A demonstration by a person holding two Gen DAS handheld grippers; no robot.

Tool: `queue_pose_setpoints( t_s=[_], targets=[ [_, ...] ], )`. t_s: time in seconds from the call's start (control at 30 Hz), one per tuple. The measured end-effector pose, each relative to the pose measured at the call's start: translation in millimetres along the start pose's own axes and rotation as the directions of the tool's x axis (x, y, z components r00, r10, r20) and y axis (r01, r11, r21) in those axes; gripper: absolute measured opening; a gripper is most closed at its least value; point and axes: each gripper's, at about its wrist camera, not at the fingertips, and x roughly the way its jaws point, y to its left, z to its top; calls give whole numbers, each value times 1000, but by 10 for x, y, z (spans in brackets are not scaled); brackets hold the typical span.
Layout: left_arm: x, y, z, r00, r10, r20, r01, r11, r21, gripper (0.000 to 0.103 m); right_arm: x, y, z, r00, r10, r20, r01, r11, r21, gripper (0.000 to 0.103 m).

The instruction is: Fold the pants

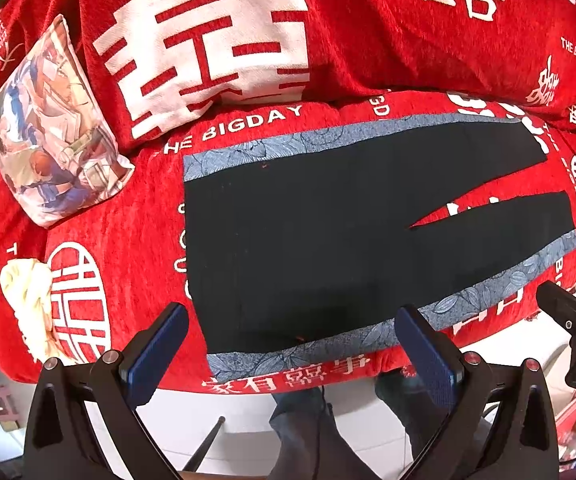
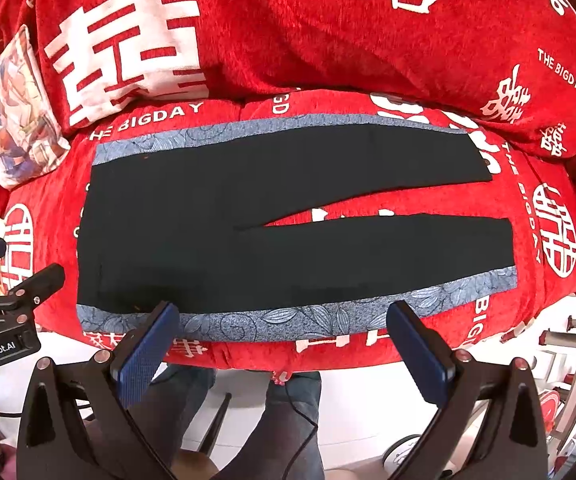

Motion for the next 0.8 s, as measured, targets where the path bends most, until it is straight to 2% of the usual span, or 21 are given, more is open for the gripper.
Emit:
queue_pose_setpoints(
  t_s=[0.3,0.8],
  targets=[
    [-82,-18,5,1000,-3,30,3,1000,13,103,-48,-21,15,1000,-5,14,5,1000,8,103],
    [-99,-2,47,999,0,33,0,1000,8,103,-86,-69,-24,999,-11,40,10,1000,27,103]
  ],
)
